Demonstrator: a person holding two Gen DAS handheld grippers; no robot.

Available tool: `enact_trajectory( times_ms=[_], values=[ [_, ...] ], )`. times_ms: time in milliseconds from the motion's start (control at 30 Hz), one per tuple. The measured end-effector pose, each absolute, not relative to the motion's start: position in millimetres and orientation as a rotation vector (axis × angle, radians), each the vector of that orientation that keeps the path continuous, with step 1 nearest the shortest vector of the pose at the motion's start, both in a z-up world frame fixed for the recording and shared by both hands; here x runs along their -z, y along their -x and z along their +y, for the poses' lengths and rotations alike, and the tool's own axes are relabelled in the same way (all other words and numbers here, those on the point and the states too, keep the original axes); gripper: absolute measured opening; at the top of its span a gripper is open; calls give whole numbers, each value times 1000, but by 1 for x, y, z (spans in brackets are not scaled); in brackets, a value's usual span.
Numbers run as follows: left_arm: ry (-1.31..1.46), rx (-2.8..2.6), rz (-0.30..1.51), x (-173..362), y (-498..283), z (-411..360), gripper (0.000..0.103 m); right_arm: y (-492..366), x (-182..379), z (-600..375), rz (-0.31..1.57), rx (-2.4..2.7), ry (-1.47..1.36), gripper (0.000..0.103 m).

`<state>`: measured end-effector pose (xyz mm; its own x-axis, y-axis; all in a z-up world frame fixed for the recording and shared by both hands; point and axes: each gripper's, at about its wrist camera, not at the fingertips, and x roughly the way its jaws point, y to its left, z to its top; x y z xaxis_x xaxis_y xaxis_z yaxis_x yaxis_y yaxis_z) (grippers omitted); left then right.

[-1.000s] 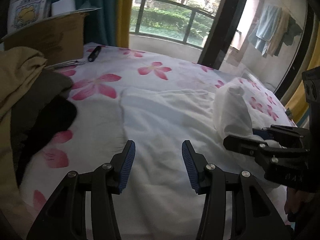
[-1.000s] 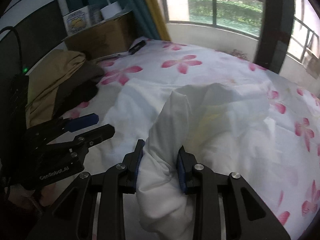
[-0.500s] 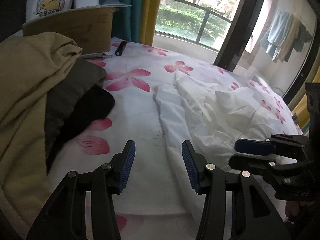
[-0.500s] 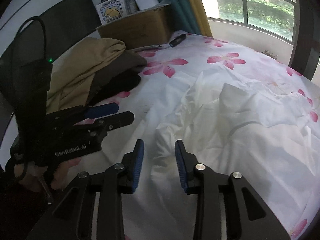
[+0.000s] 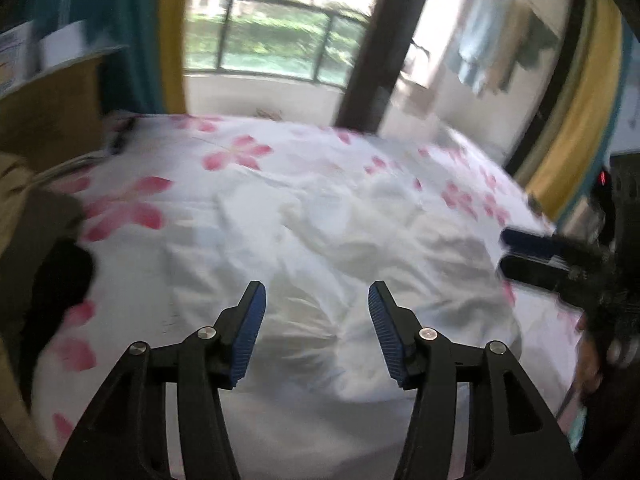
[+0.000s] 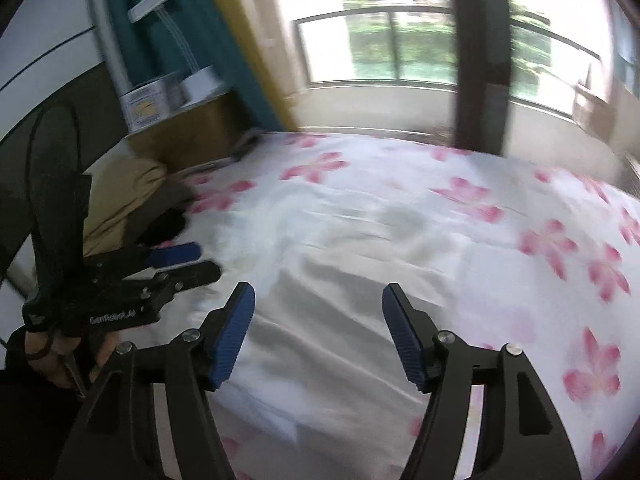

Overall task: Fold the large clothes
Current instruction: 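Lower the fabric onto the bed and open the right tool, then grasp the white fabric with the left tool and pull it toward the right tool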

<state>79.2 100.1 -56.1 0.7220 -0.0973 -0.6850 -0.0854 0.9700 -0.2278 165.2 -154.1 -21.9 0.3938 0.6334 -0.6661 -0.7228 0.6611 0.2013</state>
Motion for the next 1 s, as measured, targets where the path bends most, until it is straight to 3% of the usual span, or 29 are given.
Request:
enact_trajectory(
  times_ms=[133, 167, 200, 267, 600, 933, 1000],
  values=[
    [206, 11, 865, 84, -93, 92, 53, -179, 35, -187, 820, -777, 88, 67],
    [190, 5, 868, 88, -93, 93, 31, -181, 39, -194, 830, -768, 80, 67],
    [173, 1, 868, 90, -92, 93, 17, -183, 41, -198, 839, -762, 76, 67],
    [185, 12, 858, 89, -87, 98, 9, -187, 48, -204, 860, -760, 71, 67],
    [195, -102, 725, 27, -27, 115, 7, -189, 64, -193, 884, -832, 89, 68],
    [325, -107, 875, 86, -10, 133, 9, -184, 87, -158, 903, -871, 160, 71],
    [305, -115, 887, 80, -13, 135, 15, -180, 87, -154, 896, -871, 174, 71]
  ],
)
